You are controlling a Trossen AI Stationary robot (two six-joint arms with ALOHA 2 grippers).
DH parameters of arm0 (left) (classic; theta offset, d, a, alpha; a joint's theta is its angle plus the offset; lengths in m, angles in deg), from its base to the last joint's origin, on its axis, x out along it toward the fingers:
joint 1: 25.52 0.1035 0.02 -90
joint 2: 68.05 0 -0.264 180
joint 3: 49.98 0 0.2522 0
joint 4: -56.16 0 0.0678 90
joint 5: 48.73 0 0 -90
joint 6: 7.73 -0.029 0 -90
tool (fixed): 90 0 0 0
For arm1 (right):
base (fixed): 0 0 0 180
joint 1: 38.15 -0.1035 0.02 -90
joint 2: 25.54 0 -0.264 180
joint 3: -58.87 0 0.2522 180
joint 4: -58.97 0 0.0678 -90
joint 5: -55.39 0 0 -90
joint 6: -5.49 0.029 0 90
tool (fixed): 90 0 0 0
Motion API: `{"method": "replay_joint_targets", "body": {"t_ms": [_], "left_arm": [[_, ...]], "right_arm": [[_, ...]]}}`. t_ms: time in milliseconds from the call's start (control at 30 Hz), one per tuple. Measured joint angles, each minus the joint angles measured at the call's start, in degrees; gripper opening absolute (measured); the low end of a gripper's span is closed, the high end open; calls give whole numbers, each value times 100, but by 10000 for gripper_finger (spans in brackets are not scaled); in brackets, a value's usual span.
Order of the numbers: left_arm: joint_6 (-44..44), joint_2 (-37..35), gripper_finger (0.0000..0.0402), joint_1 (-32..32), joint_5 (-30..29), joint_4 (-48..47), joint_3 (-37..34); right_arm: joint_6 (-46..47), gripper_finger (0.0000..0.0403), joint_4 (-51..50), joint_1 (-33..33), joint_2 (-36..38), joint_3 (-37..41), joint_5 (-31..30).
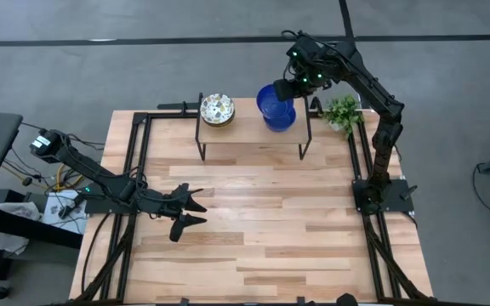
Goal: Pick & Place Mini bowls
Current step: Stack the blue bowl on top of the blue bowl on the shelf
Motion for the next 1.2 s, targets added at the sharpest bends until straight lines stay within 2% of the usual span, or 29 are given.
{"method": "replay_joint_targets", "body": {"t_ms": [733,1200], "left_arm": [[48,0,165,-1,0,4,0],[48,0,165,-2,0,7,0]], "right_arm": [[-193,0,4,-13,4,785,-175],[-200,0,-1,0,2,813,-373]]}}
